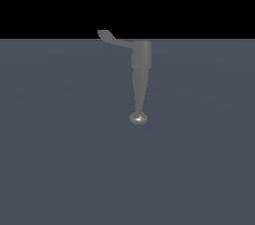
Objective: Turn on the faucet by rotating a designated handle.
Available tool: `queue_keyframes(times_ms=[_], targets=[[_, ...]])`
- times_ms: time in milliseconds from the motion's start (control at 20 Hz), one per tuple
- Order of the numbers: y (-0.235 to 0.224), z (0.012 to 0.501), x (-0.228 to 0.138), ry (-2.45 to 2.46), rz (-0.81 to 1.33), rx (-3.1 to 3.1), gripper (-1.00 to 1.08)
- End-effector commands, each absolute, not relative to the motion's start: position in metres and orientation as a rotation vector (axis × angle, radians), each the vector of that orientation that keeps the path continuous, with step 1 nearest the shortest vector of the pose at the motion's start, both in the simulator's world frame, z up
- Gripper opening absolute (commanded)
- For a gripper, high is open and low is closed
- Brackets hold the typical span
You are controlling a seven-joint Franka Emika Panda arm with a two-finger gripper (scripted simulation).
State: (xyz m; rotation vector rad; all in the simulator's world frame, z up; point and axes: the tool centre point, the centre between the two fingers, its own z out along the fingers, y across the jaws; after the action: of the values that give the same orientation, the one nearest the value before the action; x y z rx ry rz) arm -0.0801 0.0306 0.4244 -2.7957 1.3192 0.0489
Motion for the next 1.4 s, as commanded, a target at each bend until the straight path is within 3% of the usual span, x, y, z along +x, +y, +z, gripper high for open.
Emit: queue_keyframes(times_ms=[0,1350], targets=[[0.032,0.417,-0.069,1.408,0.050,-2.754,-1.00],[0.053,0.319,0.033,2.228,0.016,-2.205,-1.00]])
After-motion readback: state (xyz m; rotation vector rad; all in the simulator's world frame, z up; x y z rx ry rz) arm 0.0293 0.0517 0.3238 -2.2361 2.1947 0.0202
